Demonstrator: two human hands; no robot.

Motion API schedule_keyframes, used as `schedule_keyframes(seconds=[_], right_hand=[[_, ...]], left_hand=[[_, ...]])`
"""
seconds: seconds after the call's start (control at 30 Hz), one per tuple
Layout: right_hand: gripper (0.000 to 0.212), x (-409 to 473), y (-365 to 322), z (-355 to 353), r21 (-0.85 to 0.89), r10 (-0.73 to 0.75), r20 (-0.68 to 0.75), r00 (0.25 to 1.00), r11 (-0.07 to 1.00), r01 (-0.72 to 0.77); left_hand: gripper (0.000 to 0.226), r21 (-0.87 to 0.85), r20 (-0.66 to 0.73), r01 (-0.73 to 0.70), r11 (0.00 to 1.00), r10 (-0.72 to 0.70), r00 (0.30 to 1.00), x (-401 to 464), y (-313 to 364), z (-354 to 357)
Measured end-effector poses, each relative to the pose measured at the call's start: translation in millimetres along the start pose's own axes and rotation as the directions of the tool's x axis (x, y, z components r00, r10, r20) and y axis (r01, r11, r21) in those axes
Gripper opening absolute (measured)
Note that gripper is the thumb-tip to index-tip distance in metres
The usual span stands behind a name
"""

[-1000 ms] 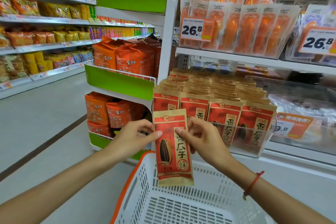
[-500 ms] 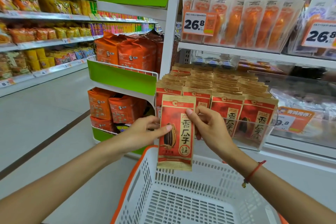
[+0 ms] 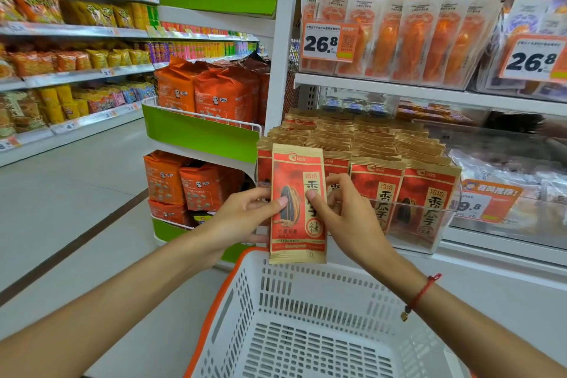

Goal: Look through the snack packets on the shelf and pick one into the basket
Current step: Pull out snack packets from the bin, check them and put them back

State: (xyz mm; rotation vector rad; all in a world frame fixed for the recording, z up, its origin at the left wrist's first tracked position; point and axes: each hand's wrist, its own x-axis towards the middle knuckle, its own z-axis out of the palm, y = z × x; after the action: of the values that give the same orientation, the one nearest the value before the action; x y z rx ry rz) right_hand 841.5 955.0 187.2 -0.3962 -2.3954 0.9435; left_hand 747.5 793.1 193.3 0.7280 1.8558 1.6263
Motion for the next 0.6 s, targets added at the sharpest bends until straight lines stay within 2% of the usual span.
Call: schedule_keyframes(seconds=[0.2,0.43,0.6], right_hand=[[0.036,2,0,-13,0.114,-0.087,0.099,0.991,0.991,0.075],[0.054,4,2,-32,0.315,-0.119,0.263,0.957,0.949,0.032],[0.059,4,2,-30,0.294,-0.131,0.236,0.963,0.954,0.057]], left_hand=[[0.027,-0.078,-0.068,-0.037,0.996,0.032,0.997,4,0,-2],[0.028,-0.137,-0.089,-0.015,0.990,0.002,0.996,6,2,-10],[0.027,-0.143,-0.088,-0.008,0.990,-0.004,0.996,6,1,-9]])
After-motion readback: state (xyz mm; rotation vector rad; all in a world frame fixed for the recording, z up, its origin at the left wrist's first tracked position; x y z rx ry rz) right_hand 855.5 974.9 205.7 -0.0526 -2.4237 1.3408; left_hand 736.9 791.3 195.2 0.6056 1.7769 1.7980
